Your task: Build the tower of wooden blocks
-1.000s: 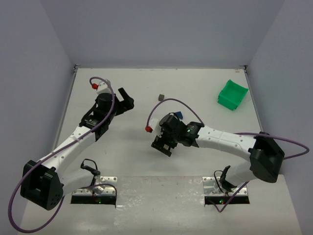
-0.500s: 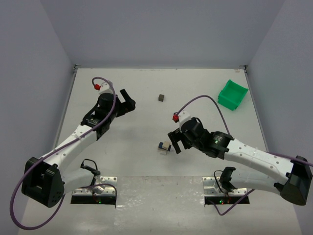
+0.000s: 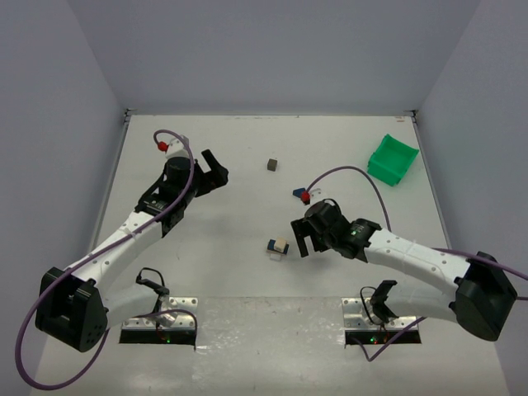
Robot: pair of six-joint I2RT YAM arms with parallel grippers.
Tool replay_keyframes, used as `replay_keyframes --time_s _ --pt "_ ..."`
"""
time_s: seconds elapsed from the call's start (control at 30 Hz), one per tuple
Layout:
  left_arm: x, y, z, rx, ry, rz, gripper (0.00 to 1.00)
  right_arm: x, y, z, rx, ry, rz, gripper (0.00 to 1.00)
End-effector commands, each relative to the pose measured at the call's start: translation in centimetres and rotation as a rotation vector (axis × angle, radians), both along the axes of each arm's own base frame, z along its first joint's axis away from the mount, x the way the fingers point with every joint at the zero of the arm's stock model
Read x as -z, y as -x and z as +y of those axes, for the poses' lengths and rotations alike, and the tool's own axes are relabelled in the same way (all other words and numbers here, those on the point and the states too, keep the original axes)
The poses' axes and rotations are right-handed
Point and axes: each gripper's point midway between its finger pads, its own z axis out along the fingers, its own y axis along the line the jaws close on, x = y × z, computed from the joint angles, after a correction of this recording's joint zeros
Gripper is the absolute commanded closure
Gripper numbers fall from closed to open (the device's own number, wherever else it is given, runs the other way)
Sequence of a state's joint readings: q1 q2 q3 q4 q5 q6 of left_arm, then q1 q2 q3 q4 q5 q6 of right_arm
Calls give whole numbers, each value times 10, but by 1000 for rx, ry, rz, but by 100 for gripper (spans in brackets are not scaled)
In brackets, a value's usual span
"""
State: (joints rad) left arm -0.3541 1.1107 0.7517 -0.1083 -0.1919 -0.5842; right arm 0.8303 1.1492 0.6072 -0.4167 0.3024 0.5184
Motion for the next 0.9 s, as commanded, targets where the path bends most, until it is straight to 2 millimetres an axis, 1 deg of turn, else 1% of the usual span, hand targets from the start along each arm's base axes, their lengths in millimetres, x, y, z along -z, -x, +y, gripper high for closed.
replay_keyframes --time_s 0.0,0.2,0.33,0.87 --pt "-17 -5 1 -10 17 -61 0 0 -9 18 1 -101 -10 1" --pt "-17 -4 2 -13 16 -61 0 12 -8 25 -5 -118 19 1" --pt "-18 -3 2 -15 18 -64 0 16 -7 33 -25 -145 33 1" --pt "-22 0 4 -16 23 -80 0 23 -10 31 6 -121 45 1"
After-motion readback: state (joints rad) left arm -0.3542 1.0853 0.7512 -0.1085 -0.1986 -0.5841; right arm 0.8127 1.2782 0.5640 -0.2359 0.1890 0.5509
